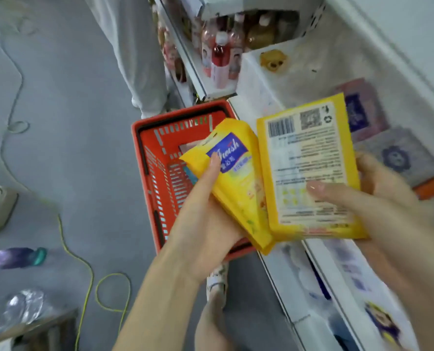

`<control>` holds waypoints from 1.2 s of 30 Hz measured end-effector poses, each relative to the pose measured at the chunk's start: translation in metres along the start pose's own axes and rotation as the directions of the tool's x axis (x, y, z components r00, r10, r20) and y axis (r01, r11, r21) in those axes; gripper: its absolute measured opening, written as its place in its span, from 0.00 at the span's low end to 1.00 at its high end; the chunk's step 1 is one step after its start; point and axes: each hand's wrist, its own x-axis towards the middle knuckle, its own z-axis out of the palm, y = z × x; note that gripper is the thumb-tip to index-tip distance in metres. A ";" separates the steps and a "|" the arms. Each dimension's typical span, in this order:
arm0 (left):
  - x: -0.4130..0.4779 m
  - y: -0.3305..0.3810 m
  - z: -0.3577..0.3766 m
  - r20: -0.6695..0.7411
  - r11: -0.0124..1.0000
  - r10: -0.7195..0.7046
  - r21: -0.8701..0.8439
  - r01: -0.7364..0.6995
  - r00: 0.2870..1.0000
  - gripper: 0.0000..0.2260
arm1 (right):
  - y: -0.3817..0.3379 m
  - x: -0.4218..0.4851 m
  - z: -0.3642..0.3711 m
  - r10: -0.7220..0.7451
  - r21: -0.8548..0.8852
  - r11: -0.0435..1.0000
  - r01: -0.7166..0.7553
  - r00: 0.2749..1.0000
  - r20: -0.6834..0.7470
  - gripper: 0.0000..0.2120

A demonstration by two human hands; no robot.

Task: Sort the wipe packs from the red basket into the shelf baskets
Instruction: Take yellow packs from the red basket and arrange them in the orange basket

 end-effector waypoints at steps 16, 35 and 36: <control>-0.344 -0.051 0.089 0.466 0.953 -0.088 0.296 -0.062 0.880 0.20 | -0.053 -0.393 -0.128 0.002 0.271 0.961 0.061 0.974 -0.225 0.16; -0.429 -0.040 0.115 0.718 0.843 -0.347 0.520 -0.134 0.603 0.13 | -0.040 -0.545 -0.136 0.082 0.612 0.634 0.472 0.747 -0.660 0.24; -0.438 -0.046 0.119 0.737 0.841 -0.379 0.527 -0.125 0.560 0.15 | -0.037 -0.554 -0.139 0.058 0.572 0.661 0.486 0.727 -0.684 0.24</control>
